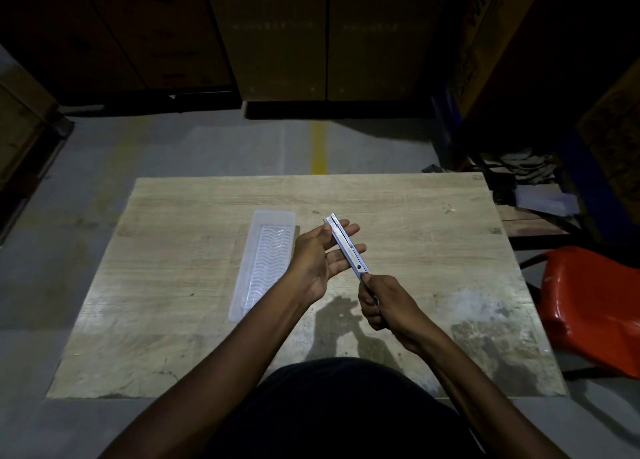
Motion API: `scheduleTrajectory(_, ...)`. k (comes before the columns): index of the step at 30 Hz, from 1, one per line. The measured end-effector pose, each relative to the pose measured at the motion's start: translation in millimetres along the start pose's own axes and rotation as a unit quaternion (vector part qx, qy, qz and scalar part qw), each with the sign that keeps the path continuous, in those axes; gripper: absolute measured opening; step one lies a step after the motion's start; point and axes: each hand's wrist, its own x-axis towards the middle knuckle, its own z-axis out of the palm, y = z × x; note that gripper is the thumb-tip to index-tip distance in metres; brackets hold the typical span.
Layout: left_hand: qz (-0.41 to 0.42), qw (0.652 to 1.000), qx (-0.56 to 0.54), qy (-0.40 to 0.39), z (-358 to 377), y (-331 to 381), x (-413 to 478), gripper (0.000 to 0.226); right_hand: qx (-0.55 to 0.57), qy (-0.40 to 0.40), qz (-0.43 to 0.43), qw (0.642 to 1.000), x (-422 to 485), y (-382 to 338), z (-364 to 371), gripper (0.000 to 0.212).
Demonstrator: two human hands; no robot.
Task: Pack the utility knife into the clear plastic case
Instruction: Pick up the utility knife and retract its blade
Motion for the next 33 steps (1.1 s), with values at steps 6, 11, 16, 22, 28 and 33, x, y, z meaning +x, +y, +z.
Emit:
scheduleTrajectory(6,0.000,1.000,0.006,0.006,0.2,-2.3,-2.0,0.034,0.010,-0.008,0.011,1.000,1.1,3.2,-0.4,0.050)
scheduleTrajectory(11,0.016,1.000,0.013,0.023,-0.7,1.4,0.2,0.036,0.023,0.068,-0.006,0.997,1.6,1.3,-1.6,0.025)
scheduleTrajectory(16,0.024,0.999,0.003,0.032,-1.8,5.4,0.5,0.033,0.074,0.120,-0.022,0.990,1.1,-0.8,-9.8,0.018)
scheduleTrajectory(22,0.026,0.999,0.004,0.031,-0.5,6.1,0.8,0.033,0.083,0.107,-0.003,0.991,3.4,-1.4,-10.1,0.016)
scheduleTrajectory(28,0.026,0.999,-0.001,0.024,-1.2,3.4,0.1,0.032,0.080,0.093,-0.006,0.992,1.8,-2.2,-6.8,0.014)
scheduleTrajectory(33,0.017,0.999,-0.028,0.018,5.2,-3.6,-3.2,0.018,-0.003,0.204,-0.098,0.974,7.4,-2.8,-4.0,0.012)
